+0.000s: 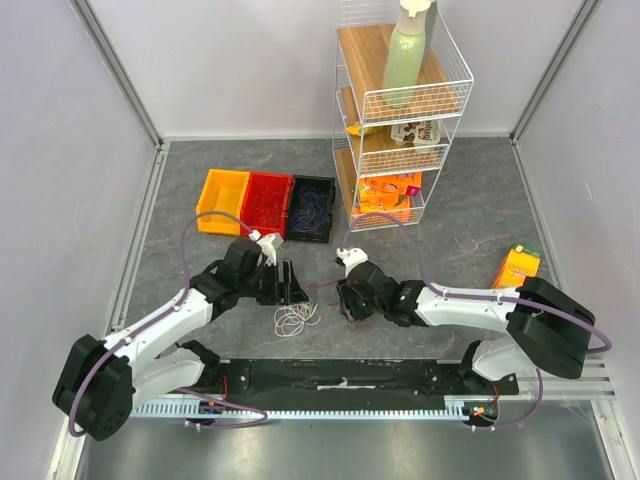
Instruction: Untangle the cables
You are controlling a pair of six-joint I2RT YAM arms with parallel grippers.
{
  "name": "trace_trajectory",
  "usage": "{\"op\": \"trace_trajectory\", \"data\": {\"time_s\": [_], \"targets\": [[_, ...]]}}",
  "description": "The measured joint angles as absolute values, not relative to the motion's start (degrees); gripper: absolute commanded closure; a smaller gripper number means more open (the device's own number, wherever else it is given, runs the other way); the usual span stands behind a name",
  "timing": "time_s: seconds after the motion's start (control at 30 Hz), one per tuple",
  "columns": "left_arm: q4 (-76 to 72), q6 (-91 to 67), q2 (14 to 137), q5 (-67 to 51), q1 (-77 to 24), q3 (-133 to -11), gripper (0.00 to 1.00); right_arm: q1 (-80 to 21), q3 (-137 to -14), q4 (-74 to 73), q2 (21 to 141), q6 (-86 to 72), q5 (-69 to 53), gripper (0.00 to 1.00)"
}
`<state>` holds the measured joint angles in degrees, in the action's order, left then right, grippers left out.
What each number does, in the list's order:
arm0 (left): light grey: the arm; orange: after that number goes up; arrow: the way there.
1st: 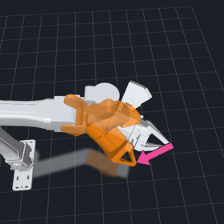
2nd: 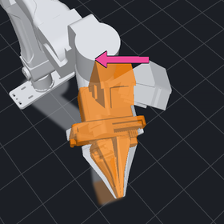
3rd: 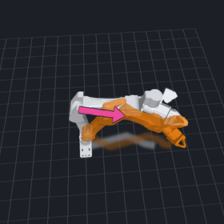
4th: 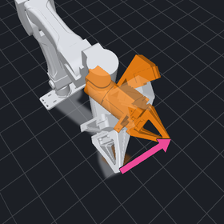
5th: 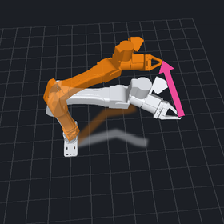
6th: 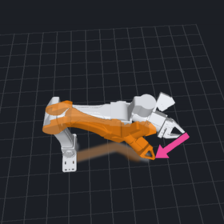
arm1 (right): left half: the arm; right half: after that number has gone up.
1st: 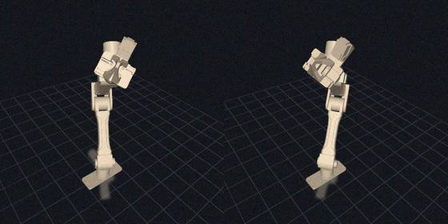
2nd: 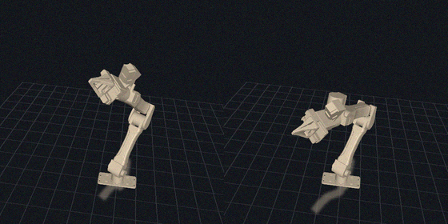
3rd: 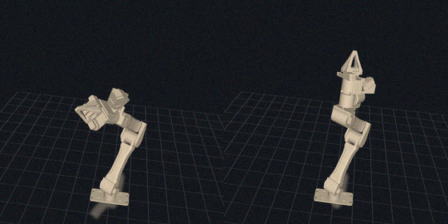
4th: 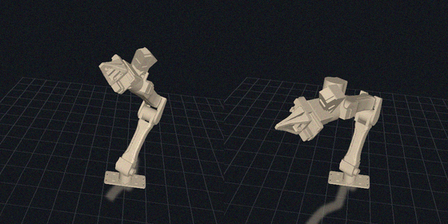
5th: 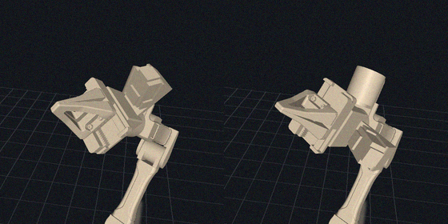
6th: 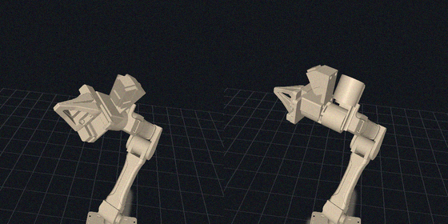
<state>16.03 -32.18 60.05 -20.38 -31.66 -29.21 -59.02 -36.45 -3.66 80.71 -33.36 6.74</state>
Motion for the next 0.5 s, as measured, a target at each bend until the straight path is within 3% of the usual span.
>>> {"op": "trace_trajectory", "data": {"time_s": [0.13, 0.27, 0.33, 0.43, 0.5], "targets": [[15.4, -33.3, 59.2, -21.1, -31.7, -28.1, 0.33, -59.0, -35.5, -3.3, 80.5, -34.5, 8.5, 0.72], [15.1, -34.1, 58.7, -21.2, -31.7, -26.6, 0.48, -59.0, -34.0, -3.0, 78.3, -35.4, 11.0, 0.94], [15.0, -34.5, 57.8, -21.2, -31.7, -25.6, 0.52, -59.0, -32.9, -3.0, 76.1, -36.1, 12.7, 1.0], [15.0, -35.1, 56.9, -21.1, -31.7, -24.8, 0.79, -59.0, -31.8, -3.3, 71.9, -36.9, 15.3, 1.0], [14.7, -35.5, 57.2, -21.1, -31.7, -24.7, 0.88, -59.0, -31.4, -4.0, 68.7, -37.1, 16.9, 1.0]]}}
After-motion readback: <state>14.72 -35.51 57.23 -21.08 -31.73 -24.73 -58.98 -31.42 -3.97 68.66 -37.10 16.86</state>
